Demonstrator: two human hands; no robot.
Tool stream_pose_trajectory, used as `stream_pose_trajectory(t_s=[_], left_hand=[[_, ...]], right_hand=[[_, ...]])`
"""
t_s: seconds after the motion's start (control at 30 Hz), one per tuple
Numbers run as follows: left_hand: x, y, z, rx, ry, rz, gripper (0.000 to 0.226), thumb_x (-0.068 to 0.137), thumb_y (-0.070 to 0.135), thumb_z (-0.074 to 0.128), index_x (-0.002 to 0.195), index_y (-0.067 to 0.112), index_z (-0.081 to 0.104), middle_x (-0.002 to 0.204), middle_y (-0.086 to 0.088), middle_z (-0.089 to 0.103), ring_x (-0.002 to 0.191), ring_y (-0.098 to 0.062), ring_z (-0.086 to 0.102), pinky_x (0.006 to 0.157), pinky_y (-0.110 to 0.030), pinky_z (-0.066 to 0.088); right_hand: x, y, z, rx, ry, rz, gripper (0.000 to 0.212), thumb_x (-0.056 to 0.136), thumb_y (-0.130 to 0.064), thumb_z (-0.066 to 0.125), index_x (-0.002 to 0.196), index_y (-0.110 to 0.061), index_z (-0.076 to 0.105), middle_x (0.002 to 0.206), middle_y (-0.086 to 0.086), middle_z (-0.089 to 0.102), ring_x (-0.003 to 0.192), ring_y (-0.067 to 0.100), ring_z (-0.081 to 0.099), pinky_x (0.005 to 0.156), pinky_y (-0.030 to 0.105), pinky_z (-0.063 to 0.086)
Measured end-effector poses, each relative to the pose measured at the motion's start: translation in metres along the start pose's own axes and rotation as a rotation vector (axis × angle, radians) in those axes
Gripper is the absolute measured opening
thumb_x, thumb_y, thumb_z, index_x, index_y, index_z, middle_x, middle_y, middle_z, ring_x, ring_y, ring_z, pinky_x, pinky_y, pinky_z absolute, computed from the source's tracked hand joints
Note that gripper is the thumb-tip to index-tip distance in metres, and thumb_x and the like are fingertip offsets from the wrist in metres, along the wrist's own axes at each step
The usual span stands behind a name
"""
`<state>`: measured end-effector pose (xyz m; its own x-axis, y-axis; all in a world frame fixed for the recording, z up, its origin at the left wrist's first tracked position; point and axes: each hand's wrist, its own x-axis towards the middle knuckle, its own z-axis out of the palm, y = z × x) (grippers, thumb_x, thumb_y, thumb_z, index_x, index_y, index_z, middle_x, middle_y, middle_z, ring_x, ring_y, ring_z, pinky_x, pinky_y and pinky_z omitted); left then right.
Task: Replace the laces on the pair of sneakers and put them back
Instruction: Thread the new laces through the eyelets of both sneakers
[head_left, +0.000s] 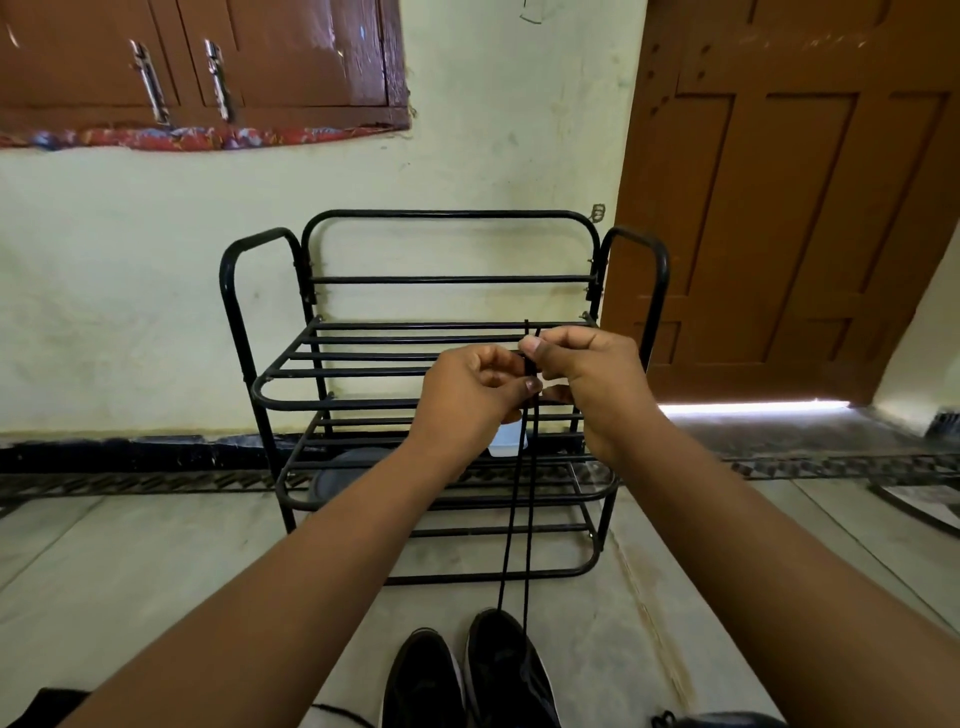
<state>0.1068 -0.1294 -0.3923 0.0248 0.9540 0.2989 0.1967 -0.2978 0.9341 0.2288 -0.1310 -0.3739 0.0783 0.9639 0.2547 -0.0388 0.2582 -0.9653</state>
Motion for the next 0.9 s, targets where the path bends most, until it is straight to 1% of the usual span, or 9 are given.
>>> stream_pose_trajectory(t_s=[0.1, 0.23, 0.3, 0.37, 0.47, 0.57, 0.67, 0.73, 0.9], left_hand=[[0.0003, -0.0009, 0.0002, -0.007, 0.009, -0.002, 0.015, 0.084, 0.01, 0.07, 0.096, 0.003, 0.065, 0.084, -0.015, 0.072, 0.082, -0.024, 0.071, 0.072, -0.034, 0.058], [-0.0034, 0.0006, -0.0004, -0.05, 0.037, 0.016, 0.012, 0.088, 0.012, 0.065, 0.097, 0.005, 0.066, 0.086, -0.013, 0.072, 0.079, -0.02, 0.071, 0.073, -0.035, 0.059], [-0.0045, 0.0029, -0.0013, -0.075, 0.064, 0.032, 0.007, 0.089, 0.009, 0.064, 0.096, 0.008, 0.065, 0.087, -0.017, 0.071, 0.075, -0.018, 0.07, 0.068, -0.03, 0.059], [-0.0051, 0.0045, -0.0022, -0.084, 0.096, 0.048, 0.007, 0.089, 0.007, 0.063, 0.091, 0.013, 0.064, 0.087, -0.019, 0.07, 0.068, -0.012, 0.068, 0.06, -0.021, 0.055], [-0.006, 0.005, -0.0019, -0.111, 0.126, 0.06, 0.007, 0.09, 0.008, 0.062, 0.088, 0.015, 0.063, 0.083, -0.013, 0.07, 0.062, -0.007, 0.067, 0.055, -0.015, 0.049], [-0.0058, 0.0052, -0.0014, -0.112, 0.144, 0.071, 0.004, 0.09, 0.014, 0.063, 0.089, 0.012, 0.066, 0.08, -0.006, 0.071, 0.064, -0.009, 0.068, 0.056, -0.017, 0.05], [-0.0049, 0.0044, -0.0021, -0.068, 0.135, 0.085, 0.009, 0.09, 0.015, 0.063, 0.094, 0.009, 0.069, 0.083, -0.006, 0.072, 0.066, -0.01, 0.068, 0.059, -0.018, 0.052], [-0.0057, 0.0044, -0.0024, -0.036, 0.126, 0.104, 0.009, 0.089, 0.015, 0.064, 0.095, 0.01, 0.069, 0.083, -0.005, 0.072, 0.067, -0.008, 0.068, 0.061, -0.017, 0.052], [-0.0086, 0.0068, -0.0039, -0.05, 0.098, 0.102, 0.006, 0.089, 0.018, 0.064, 0.09, 0.019, 0.07, 0.083, 0.004, 0.072, 0.072, 0.003, 0.065, 0.059, -0.007, 0.044]], right_hand=[[-0.0004, -0.0009, 0.0004, 0.009, 0.001, 0.005, 0.006, 0.086, -0.011, 0.066, 0.082, -0.007, 0.067, 0.07, -0.002, 0.063, 0.055, -0.002, 0.056, 0.052, 0.017, 0.046], [-0.0003, -0.0005, 0.0005, 0.04, -0.003, 0.047, 0.005, 0.086, -0.013, 0.067, 0.083, -0.009, 0.067, 0.072, -0.002, 0.063, 0.065, 0.006, 0.054, 0.055, 0.02, 0.044], [0.0004, -0.0003, 0.0007, 0.067, -0.002, 0.061, 0.004, 0.086, -0.013, 0.067, 0.084, -0.009, 0.068, 0.073, -0.001, 0.062, 0.067, 0.009, 0.053, 0.053, 0.02, 0.045], [0.0006, -0.0003, 0.0014, 0.091, 0.004, 0.061, 0.005, 0.086, -0.012, 0.066, 0.086, -0.008, 0.068, 0.072, 0.0, 0.061, 0.066, 0.01, 0.053, 0.051, 0.018, 0.045], [0.0008, 0.0006, 0.0026, 0.04, 0.017, 0.016, 0.011, 0.087, -0.011, 0.065, 0.093, -0.003, 0.069, 0.074, 0.002, 0.063, 0.065, 0.008, 0.055, 0.053, 0.018, 0.047], [0.0, -0.0001, 0.0036, -0.008, 0.014, -0.044, 0.009, 0.085, -0.008, 0.066, 0.091, -0.002, 0.07, 0.076, 0.002, 0.066, 0.066, 0.007, 0.059, 0.055, 0.018, 0.048], [-0.0007, -0.001, 0.0031, -0.06, 0.001, -0.084, 0.004, 0.085, -0.007, 0.066, 0.086, -0.008, 0.07, 0.077, 0.002, 0.068, 0.069, 0.008, 0.062, 0.058, 0.02, 0.049], [-0.001, -0.0006, 0.0021, -0.06, -0.007, -0.094, 0.004, 0.085, -0.007, 0.066, 0.086, -0.009, 0.069, 0.078, 0.001, 0.068, 0.07, 0.008, 0.063, 0.058, 0.021, 0.05], [-0.0029, -0.0012, 0.0017, -0.096, -0.029, -0.076, 0.008, 0.088, -0.01, 0.063, 0.094, -0.007, 0.068, 0.081, -0.002, 0.065, 0.069, 0.001, 0.059, 0.056, 0.019, 0.048]])
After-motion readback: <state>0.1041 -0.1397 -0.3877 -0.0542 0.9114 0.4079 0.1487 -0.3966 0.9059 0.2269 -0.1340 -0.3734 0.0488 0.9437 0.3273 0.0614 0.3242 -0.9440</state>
